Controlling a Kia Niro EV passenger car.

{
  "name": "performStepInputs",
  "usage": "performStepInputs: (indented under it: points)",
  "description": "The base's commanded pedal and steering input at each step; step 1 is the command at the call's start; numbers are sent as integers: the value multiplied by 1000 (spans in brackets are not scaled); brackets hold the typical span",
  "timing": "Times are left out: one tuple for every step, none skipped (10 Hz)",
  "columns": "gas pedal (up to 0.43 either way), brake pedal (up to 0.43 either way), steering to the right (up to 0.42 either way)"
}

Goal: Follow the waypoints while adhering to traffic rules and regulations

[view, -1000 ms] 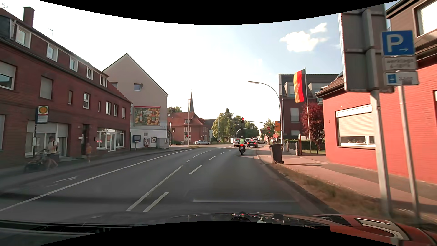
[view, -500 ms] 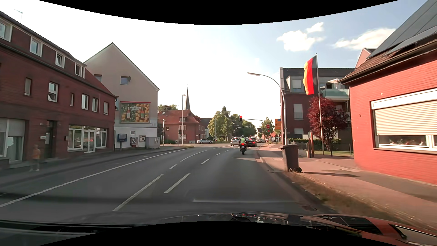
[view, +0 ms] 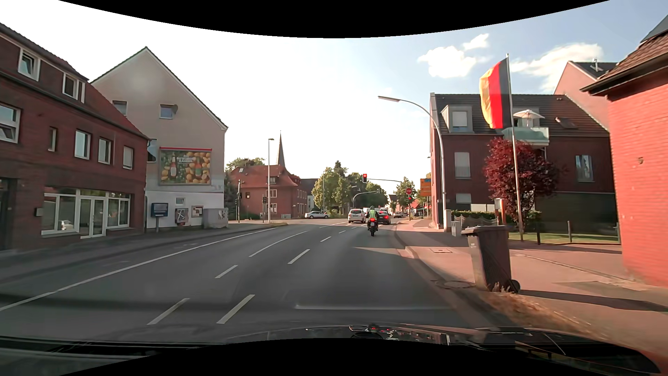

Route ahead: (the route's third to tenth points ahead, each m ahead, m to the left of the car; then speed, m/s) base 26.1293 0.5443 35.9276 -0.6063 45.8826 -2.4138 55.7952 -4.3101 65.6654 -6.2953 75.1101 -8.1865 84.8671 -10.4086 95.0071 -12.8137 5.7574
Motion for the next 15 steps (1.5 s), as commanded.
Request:
performStepInputs:
  points:
    - [98,0,20]
    - [98,0,20]
    - [98,0,20]
    - [98,0,20]
    - [98,0,20]
    - [98,0,20]
    - [98,0,20]
    - [98,0,20]
    - [87,0,20]
    - [87,0,20]
    - [87,0,20]
    - [87,0,21]
    - [87,0,23]
    - [87,0,23]
    - [79,0,23]
